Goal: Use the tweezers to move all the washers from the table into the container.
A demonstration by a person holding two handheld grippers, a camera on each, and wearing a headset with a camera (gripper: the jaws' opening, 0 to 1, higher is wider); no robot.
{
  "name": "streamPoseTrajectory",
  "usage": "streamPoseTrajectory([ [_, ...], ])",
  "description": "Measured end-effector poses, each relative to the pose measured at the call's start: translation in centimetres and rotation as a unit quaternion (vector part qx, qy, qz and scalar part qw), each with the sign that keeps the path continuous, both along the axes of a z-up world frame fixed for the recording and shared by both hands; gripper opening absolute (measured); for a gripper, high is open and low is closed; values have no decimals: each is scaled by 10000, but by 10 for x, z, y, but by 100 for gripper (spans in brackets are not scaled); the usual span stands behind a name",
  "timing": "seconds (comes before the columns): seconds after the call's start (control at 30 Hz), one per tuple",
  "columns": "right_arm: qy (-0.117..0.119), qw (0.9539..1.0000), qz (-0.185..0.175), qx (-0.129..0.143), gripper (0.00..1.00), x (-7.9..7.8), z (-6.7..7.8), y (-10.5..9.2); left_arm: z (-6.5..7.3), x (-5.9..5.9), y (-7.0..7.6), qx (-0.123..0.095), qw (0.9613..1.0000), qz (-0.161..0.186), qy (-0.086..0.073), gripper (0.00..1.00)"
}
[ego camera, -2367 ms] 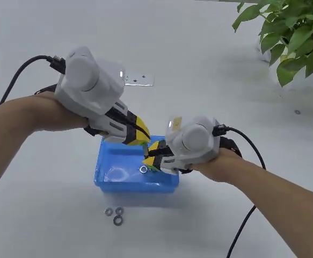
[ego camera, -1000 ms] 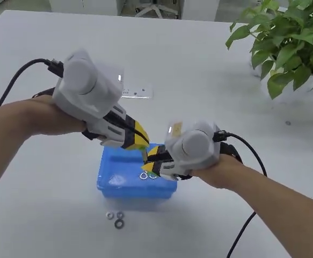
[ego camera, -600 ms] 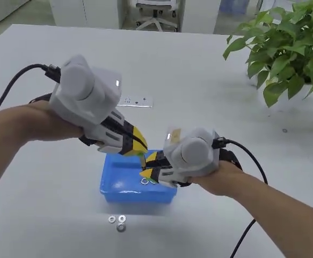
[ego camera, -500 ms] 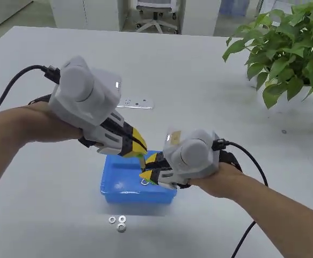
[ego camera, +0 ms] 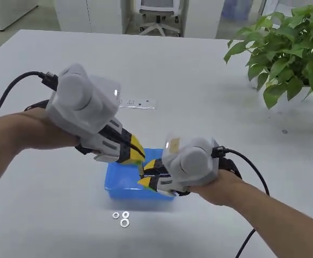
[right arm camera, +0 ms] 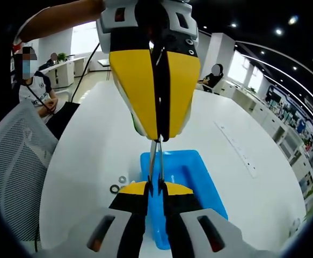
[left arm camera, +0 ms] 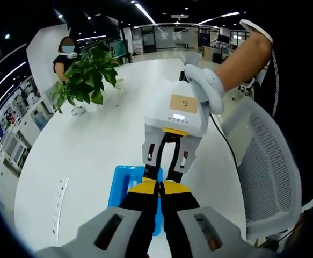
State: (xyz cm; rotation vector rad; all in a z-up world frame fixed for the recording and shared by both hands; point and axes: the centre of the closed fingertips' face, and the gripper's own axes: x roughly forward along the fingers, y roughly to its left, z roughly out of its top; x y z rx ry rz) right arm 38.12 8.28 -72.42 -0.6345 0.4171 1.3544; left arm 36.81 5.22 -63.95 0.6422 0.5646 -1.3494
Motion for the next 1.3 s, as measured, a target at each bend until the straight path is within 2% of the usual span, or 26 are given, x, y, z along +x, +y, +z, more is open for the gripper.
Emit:
streamPoseTrajectory([
  [0.17, 50, 10000, 71, -8, 12, -11, -5, 4, -5, -11, 5, 76, 10000, -13, 8, 5],
  [0.47, 105, 9998, 190, -2, 12, -26, -9, 13, -9, -24, 14, 66, 9999, 87, 65, 5],
  [0.73, 191, 9995, 267, -4, 12, -40, -19, 19, -18, -36, 17, 64, 9998, 161, 133, 5],
  [1.3, 398, 9985, 371, -75, 13, -60, -43, 26, -41, -53, 27, 96, 9991, 272, 297, 5],
])
